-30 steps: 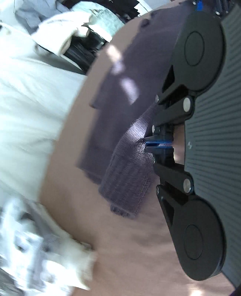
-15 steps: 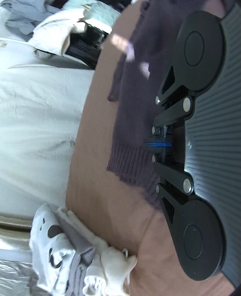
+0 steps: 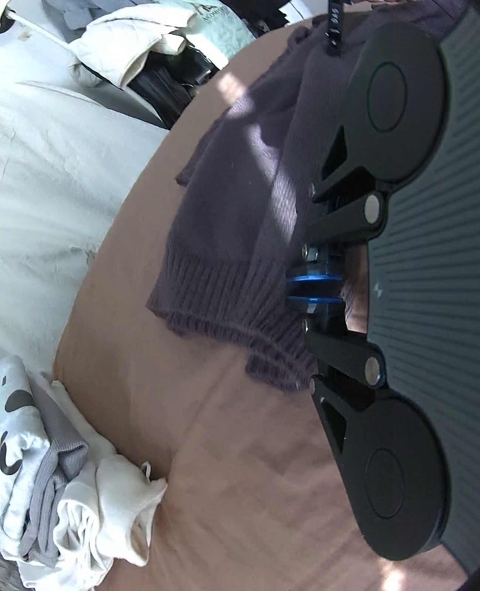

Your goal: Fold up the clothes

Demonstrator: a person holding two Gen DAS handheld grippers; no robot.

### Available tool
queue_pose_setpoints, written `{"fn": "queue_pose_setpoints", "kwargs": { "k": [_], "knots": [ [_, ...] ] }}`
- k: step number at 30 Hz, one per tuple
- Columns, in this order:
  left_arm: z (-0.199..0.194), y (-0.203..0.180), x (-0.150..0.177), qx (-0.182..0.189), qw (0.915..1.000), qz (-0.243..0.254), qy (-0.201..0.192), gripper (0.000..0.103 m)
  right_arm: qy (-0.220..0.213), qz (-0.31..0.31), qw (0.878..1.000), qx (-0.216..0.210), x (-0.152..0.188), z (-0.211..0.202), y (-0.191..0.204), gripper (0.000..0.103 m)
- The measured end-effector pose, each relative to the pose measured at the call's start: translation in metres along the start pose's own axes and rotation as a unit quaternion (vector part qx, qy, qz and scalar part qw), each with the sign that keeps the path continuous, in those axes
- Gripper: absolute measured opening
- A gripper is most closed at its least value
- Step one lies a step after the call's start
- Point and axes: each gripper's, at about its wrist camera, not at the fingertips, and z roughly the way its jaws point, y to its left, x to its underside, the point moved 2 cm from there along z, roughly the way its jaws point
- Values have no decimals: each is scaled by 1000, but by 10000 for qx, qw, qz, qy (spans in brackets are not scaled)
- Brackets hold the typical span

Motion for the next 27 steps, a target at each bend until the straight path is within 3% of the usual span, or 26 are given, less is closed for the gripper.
{"fn": "queue_pose_setpoints", "kwargs": {
  "k": [1, 2, 3, 5, 6, 8, 10, 11, 13, 14, 18, 20, 22, 25, 27],
  "knots": [
    [-1, -4, 0, -56, 9995, 299, 9, 13, -25, -200, 9998, 93, -1, 2, 2, 48],
    [-1, -10, 0, -68, 9980, 632, -12, 24, -4, -582, 9980, 258, -3, 3, 8, 51],
    [-2, -16, 3, 16, 9955, 948, -49, 43, 36, -1045, 9934, 461, -5, 4, 16, 51],
    [0, -30, 11, 327, 9879, 1514, -52, 67, 12, -1544, 9856, 690, -10, 1, 30, 51],
    [5, -36, 15, 508, 9839, 1715, 63, 72, 17, -1583, 9845, 751, -13, 0, 35, 51],
    [22, -46, 26, 389, 9772, 2044, 423, 72, 86, -1402, 9866, 832, -16, -4, 41, 52],
    [32, -53, 31, 27, 9748, 2188, 429, 70, 185, -780, 9953, 542, -12, -11, 38, 51],
    [32, -55, 30, -69, 9747, 2210, 326, 64, 123, -639, 9972, 375, -8, -16, 37, 51],
    [28, -59, 25, -184, 9751, 2211, 46, 39, -139, -857, 9953, 439, -1, -20, 42, 51],
    [25, -59, 21, -239, 9763, 2152, -72, 19, -281, -898, 9944, 482, 1, -23, 43, 51],
    [9, -48, 10, -284, 9859, 1597, -412, 14, -872, -622, 9942, 127, 9, -45, 40, 49],
    [10, -47, 9, -340, 9858, 1582, -456, 14, -1195, -549, 9913, -105, 14, -61, 42, 39],
    [13, -49, 10, -427, 9835, 1680, -514, 14, -1568, -602, 9849, -420, 25, -90, 47, 37],
    [20, -49, 12, -491, 9843, 1611, -531, 18, -1891, -1329, 9692, -847, 48, -117, 70, 37],
    [26, -46, 12, -488, 9860, 1513, -504, 18, -1841, -1969, 9580, -976, 68, -122, 89, 37]
  ]
}}
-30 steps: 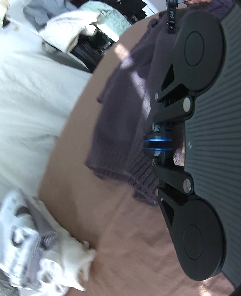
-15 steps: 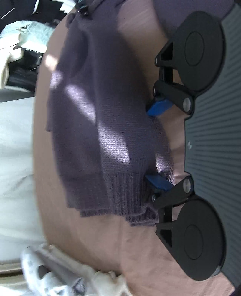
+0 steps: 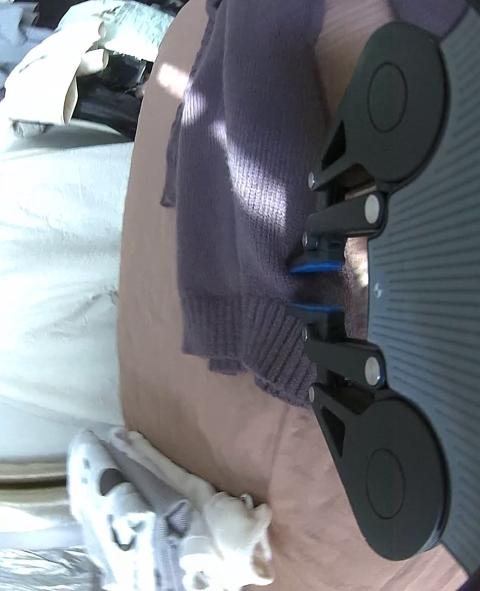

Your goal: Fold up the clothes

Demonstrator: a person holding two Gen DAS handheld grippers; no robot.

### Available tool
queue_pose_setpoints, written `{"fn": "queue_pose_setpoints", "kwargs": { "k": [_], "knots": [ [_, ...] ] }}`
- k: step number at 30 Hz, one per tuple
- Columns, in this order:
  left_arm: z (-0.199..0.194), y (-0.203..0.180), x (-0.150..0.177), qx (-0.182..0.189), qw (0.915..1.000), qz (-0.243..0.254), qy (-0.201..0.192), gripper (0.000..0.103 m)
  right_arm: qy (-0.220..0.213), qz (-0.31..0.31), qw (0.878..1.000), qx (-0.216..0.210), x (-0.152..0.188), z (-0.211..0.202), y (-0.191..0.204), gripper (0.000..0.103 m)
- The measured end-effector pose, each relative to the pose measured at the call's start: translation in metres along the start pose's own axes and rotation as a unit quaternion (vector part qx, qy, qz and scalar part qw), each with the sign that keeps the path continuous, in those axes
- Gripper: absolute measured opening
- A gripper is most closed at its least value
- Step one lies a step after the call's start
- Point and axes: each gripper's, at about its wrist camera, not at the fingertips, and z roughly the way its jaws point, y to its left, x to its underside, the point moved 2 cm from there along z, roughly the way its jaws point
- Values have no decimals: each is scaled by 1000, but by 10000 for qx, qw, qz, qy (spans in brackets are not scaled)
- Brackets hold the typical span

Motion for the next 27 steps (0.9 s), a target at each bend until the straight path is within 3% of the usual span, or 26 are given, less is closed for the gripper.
{"fn": "queue_pose_setpoints", "kwargs": {
  "k": [2, 4, 6, 7, 9, 11, 13, 14, 15, 17, 19, 20, 23, 24, 25, 27],
  "knots": [
    [5, 4, 1, 35, 10000, -79, -34, 18, 399, -662, 9970, 24, 15, 15, 22, 34],
    [6, 9, 0, 108, 9996, -247, -51, 18, 734, -1456, 9859, 366, 34, 35, 39, 35],
    [4, 15, -2, 200, 9988, -441, -81, 18, 1010, -2262, 9656, 790, 55, 57, 48, 38],
    [4, 18, -2, 227, 9984, -521, -81, 18, 1105, -2603, 9540, 1001, 64, 66, 50, 47],
    [3, 25, -3, 284, 9969, -731, -109, 18, 1201, -3331, 9250, 1377, 81, 87, 57, 51],
    [3, 31, -3, 354, 9949, -930, -147, 18, 1111, -3512, 9183, 1448, 83, 98, 58, 51],
    [6, 35, -3, 403, 9935, -1058, -129, 18, 1073, -3416, 9214, 1512, 76, 107, 54, 46],
    [7, 36, -2, 422, 9927, -1124, -105, 18, 1120, -3301, 9256, 1477, 71, 111, 49, 24],
    [9, 38, -2, 436, 9920, -1183, -66, 18, 1174, -3126, 9319, 1415, 65, 114, 43, 13],
    [10, 40, -2, 477, 9904, -1298, 9, 18, 1189, -2357, 9574, 1169, 48, 107, 32, 13],
    [7, 44, -5, 576, 9879, -1441, 13, 18, 1193, -941, 9866, 593, 26, 84, 19, 13],
    [4, 47, -6, 647, 9860, -1534, -19, 18, 1168, -202, 9927, 212, 16, 68, 13, 13],
    [-6, 59, -7, 778, 9784, -1899, -242, 18, 980, 900, 9896, -550, 1, 20, 9, 13],
    [-8, 64, -7, 756, 9767, -1994, -243, 18, 863, 988, 9888, -707, 1, 5, 9, 10],
    [-9, 68, -6, 735, 9753, -2073, -219, 18, 738, 999, 9891, -790, 3, -7, 10, 0],
    [-13, 76, -1, 685, 9718, -2253, -95, 18, 562, 1013, 9901, -788, 6, -27, 10, 0]
  ]
}}
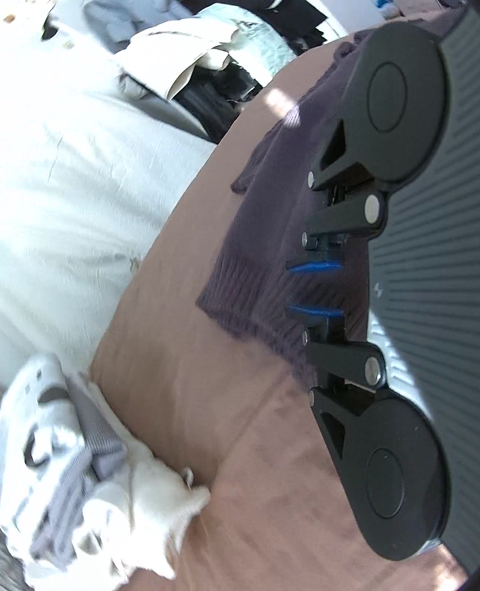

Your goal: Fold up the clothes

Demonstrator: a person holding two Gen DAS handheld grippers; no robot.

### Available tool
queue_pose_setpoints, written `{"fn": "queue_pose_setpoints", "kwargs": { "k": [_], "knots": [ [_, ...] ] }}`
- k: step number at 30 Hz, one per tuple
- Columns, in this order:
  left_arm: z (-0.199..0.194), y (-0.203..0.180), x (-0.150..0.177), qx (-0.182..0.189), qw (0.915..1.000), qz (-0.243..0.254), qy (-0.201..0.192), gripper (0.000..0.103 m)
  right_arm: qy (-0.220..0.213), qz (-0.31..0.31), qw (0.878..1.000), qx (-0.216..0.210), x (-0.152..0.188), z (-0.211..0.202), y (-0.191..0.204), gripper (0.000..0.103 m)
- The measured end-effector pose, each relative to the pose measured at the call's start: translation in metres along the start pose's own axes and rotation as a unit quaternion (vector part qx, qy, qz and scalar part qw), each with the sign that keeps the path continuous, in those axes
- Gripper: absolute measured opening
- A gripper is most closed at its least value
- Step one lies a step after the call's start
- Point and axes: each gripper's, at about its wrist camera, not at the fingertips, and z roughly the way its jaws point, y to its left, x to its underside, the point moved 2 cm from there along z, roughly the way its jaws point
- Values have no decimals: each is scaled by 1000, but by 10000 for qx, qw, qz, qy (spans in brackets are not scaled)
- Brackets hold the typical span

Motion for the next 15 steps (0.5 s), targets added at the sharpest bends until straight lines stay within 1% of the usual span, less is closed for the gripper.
{"fn": "queue_pose_setpoints", "kwargs": {
  "k": [1, 2, 3, 4, 5, 6, 8, 9, 10, 11, 12, 13, 14, 15],
  "knots": [
    [-2, 4, 2, -88, 9998, -112, 116, 18, 11, -3, 9998, 203, 2, -1, -5, 0],
    [-2, 8, 4, -205, 9991, -201, 311, 18, 46, -13, 9991, 414, 4, 2, -12, 0],
    [-1, 10, 6, -300, 9980, -247, 494, 18, 79, -28, 9985, 533, 6, 5, -16, 0],
    [-1, 11, 9, -338, 9972, -250, 626, 18, 110, -22, 9985, 539, 9, 4, -20, 0],
    [0, 12, 12, -346, 9964, -261, 727, 21, 139, -10, 9987, 493, 12, 5, -22, 0],
    [1, 12, 16, -349, 9956, -284, 821, 28, 144, -15, 9989, 453, 14, 7, -21, 0],
    [7, 16, 22, -49, 9934, -591, 978, 36, 121, -46, 9991, 401, 19, 6, -10, 7],
    [10, 19, 24, 133, 9914, -770, 1053, 41, 133, -115, 9990, 411, 23, 8, -6, 8],
    [14, 22, 27, 456, 9871, -1049, 1119, 43, 176, -190, 9987, 447, 28, 7, -2, 16],
    [20, 26, 31, 823, 9795, -1412, 1178, 45, 247, -168, 9983, 509, 33, 8, -1, 31],
    [24, 30, 34, 982, 9737, -1681, 1179, 45, 283, 135, 9984, 475, 38, 6, -6, 37],
    [27, 33, 37, 1043, 9695, -1894, 1153, 45, 289, 583, 9972, 371, 42, 1, -15, 41],
    [30, 37, 39, 1103, 9648, -2105, 1126, 45, 280, 1310, 9909, 88, 49, -4, -29, 41],
    [33, 36, 39, 1049, 9672, -2054, 1068, 45, 249, 2094, 9772, -249, 57, -9, -45, 41]
  ]
}}
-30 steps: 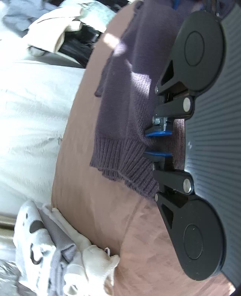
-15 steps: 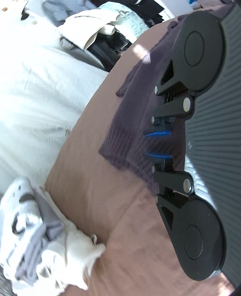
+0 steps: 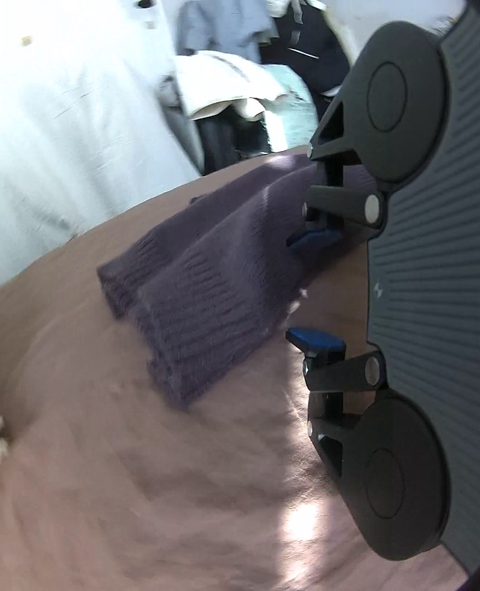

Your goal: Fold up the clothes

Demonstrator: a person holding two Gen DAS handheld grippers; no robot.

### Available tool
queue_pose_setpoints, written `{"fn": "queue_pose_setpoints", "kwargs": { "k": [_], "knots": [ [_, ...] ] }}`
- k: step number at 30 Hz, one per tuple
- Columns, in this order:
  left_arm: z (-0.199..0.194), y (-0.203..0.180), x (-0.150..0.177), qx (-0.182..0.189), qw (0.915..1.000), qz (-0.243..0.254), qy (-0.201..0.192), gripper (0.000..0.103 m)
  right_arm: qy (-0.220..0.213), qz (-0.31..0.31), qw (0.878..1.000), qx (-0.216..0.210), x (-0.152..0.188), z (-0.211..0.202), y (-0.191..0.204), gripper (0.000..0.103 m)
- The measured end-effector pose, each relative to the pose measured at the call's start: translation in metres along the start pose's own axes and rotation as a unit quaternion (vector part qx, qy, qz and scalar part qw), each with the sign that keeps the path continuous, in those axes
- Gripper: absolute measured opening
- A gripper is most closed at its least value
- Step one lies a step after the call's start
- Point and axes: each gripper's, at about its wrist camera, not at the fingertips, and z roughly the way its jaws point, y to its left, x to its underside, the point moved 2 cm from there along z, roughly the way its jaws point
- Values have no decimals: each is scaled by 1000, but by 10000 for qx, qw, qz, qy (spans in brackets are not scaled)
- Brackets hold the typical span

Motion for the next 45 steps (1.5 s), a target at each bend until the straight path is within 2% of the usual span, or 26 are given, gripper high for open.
{"fn": "queue_pose_setpoints", "kwargs": {
  "k": [2, 3, 6, 7, 9, 11, 13, 15, 16, 18, 19, 21, 25, 28, 30, 32, 33, 35, 37, 40, 43, 45],
  "knots": [
    [4, -7, -1, -241, 9989, 373, -161, 45, 0, 1101, 9931, -398, 7, -6, -32, 42],
    [7, -11, -2, -362, 9975, 559, -242, 45, -11, 1321, 9906, -352, 10, -9, -44, 43],
    [15, -23, -6, -449, 9928, 1006, -481, 45, -169, 1423, 9890, 358, 14, -18, -73, 46],
    [16, -26, -7, -423, 9914, 1108, -556, 45, -215, 1536, 9869, 442, 15, -21, -81, 47],
    [19, -31, -9, -378, 9896, 1231, -647, 46, -287, 1846, 9819, 314, 17, -26, -95, 52],
    [22, -31, -12, -360, 9897, 1235, -636, 51, -358, 2125, 9764, 123, 18, -29, -106, 59],
    [22, -22, -17, -221, 9928, 1007, -611, 51, -374, 2164, 9755, -96, 17, -26, -107, 63],
    [15, -15, -21, -47, 9946, 655, -805, 49, -346, 2138, 9758, -296, 16, -22, -105, 68],
    [10, -14, -22, -27, 9932, 570, -1012, 49, -271, 2100, 9766, -368, 16, -17, -102, 70],
    [-3, -20, -24, -218, 9873, 770, -1371, 49, -80, 2025, 9781, -473, 16, -5, -95, 70],
    [-8, -24, -26, -350, 9842, 935, -1461, 49, -22, 1968, 9794, -443, 16, 2, -93, 70],
    [-6, -28, -30, -401, 9846, 1029, -1354, 49, -8, 1831, 9827, -264, 17, 15, -88, 70],
    [-2, -11, -31, -203, 9915, 537, -1171, 49, -212, 1666, 9851, 374, 13, 29, -88, 70],
    [7, -4, -28, -168, 9931, 470, -1058, 50, -293, 1888, 9808, 402, 12, 26, -93, 70],
    [10, -7, -26, -235, 9909, 667, -1147, 43, -379, 1928, 9793, 480, 13, 20, -94, 70],
    [10, -18, -22, -382, 9850, 1017, -1344, 33, -486, 1980, 9771, 613, 14, 11, -100, 70],
    [9, -27, -20, -518, 9804, 1265, -1415, 24, -521, 2040, 9753, 665, 15, 7, -105, 71],
    [1, -48, -15, -732, 9683, 1767, -1608, 16, -564, 2202, 9710, 742, 17, -2, -117, 71],
    [-9, -69, -10, -912, 9529, 2240, -1831, 15, -680, 2370, 9655, 839, 20, -10, -128, 71],
    [-27, -92, -4, -1051, 9341, 2640, -2161, 15, -860, 2567, 9580, 942, 23, -24, -141, 71],
    [-50, -108, 0, -1073, 9224, 2817, -2415, 14, -979, 2575, 9555, 1053, 23, -36, -148, 71],
    [-71, -114, 3, -1125, 9161, 2866, -2568, 5, -1080, 2600, 9535, 1078, 22, -44, -152, 71]
  ]
}}
